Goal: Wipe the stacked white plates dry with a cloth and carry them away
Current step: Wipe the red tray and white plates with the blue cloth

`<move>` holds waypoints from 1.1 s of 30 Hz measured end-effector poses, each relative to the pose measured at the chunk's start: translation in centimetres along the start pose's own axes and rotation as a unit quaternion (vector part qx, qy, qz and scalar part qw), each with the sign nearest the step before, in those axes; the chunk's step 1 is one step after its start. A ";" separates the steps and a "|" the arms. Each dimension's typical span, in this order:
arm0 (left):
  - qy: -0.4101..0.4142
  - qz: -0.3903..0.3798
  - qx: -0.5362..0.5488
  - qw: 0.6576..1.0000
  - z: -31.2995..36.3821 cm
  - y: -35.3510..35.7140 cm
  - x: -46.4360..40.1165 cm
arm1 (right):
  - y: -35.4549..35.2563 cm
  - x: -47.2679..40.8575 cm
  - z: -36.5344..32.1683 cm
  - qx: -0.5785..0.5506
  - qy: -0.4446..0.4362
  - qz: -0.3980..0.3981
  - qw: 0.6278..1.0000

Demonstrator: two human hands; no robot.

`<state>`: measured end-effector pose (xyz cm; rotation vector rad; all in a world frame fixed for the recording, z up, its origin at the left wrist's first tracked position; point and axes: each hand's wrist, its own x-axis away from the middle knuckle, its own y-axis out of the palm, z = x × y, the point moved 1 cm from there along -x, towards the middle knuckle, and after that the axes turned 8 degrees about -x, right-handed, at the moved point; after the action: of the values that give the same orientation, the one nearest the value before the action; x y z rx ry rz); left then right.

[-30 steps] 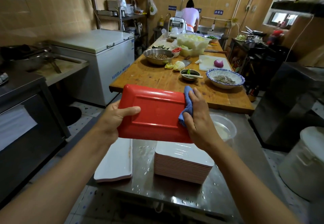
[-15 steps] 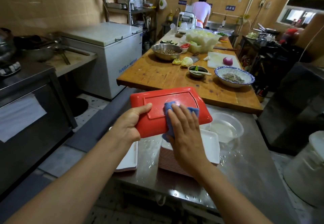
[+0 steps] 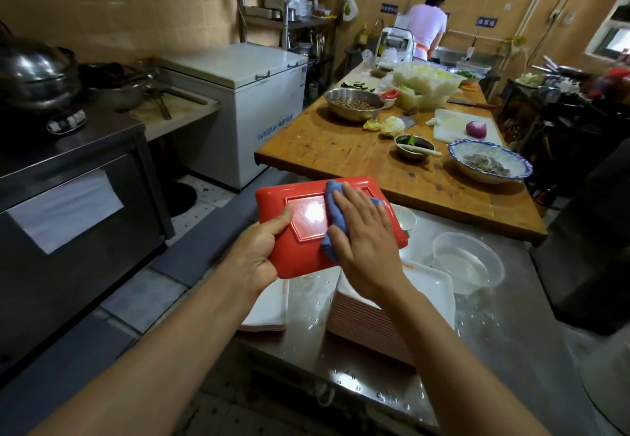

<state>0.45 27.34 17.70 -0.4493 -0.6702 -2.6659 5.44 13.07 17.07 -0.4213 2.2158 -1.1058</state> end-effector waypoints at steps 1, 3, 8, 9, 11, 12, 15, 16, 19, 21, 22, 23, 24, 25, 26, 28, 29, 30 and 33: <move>0.004 0.009 -0.001 1.000 0.1 -0.4 -0.1 | -0.2 -0.1 0.8 -0.008 0.017 0.002 1.000; 0.008 0.018 -0.005 1.000 0.3 -1.3 -0.2 | -0.5 -0.3 2.0 -0.048 0.036 0.025 0.998; 0.007 0.036 0.000 0.999 0.7 -3.2 -0.2 | 0.7 -0.3 3.3 -0.170 0.125 0.108 0.971; 0.006 0.042 0.001 0.999 0.8 -3.7 -0.2 | 0.9 -0.4 3.5 -0.179 0.143 0.118 0.966; 0.002 0.053 0.001 0.999 1.0 -4.5 -0.2 | 1.3 -0.6 3.7 -0.174 0.161 0.114 0.965; -0.001 0.057 -0.001 0.998 1.0 -5.0 -0.2 | 1.4 -0.7 3.7 -0.172 0.163 0.112 0.965; -0.005 0.072 0.001 0.997 1.1 -6.2 -0.4 | 1.6 -0.9 3.1 -0.195 0.154 0.129 0.960; 0.006 0.076 -0.001 0.997 1.2 -6.7 -0.5 | 1.7 -0.8 2.9 -0.200 0.153 0.135 0.958; 0.092 0.087 -0.036 0.991 1.2 -7.8 -0.8 | 2.1 -0.7 2.3 -0.233 0.156 0.147 0.949; 0.169 0.118 -0.142 0.968 1.0 -8.6 -1.2 | 2.5 -0.6 1.7 -0.255 0.160 0.136 0.944; 0.207 0.140 -0.231 0.940 0.7 -9.0 -1.5 | 2.8 -0.5 1.4 -0.258 0.157 0.126 0.945; 0.244 0.156 -0.326 0.900 0.3 -9.5 -1.8 | 3.1 -0.3 1.1 -0.259 0.152 0.115 0.947; 0.273 0.161 -0.412 0.854 -0.3 -9.9 -2.2 | 3.4 -0.2 0.9 -0.262 0.148 0.101 0.948; 0.294 0.155 -0.484 0.809 -0.9 -10.2 -2.6 | 3.7 0.0 0.6 -0.269 0.147 0.088 0.948; 0.309 0.144 -0.545 0.766 -1.7 -10.5 -2.9 | 4.0 0.2 0.4 -0.278 0.147 0.076 0.946; 0.331 0.115 -0.646 0.678 -3.3 -11.1 -3.3 | 4.6 0.6 0.1 -0.287 0.152 0.062 0.944; 0.340 0.096 -0.684 0.639 -4.0 -11.3 -3.5 | 4.8 0.7 0.0 -0.287 0.156 0.054 0.943; 0.345 0.076 -0.713 0.605 -4.6 -11.6 -3.7 | 5.1 0.9 -0.1 -0.288 0.160 0.047 0.943; 0.317 0.027 -0.794 0.517 -6.3 -12.2 -4.1 | 5.7 1.3 0.1 -0.285 0.170 0.037 0.943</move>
<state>-2.23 35.33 6.06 0.2090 2.0699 -2.1734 4.44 15.76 11.97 -0.3968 2.8308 -0.5013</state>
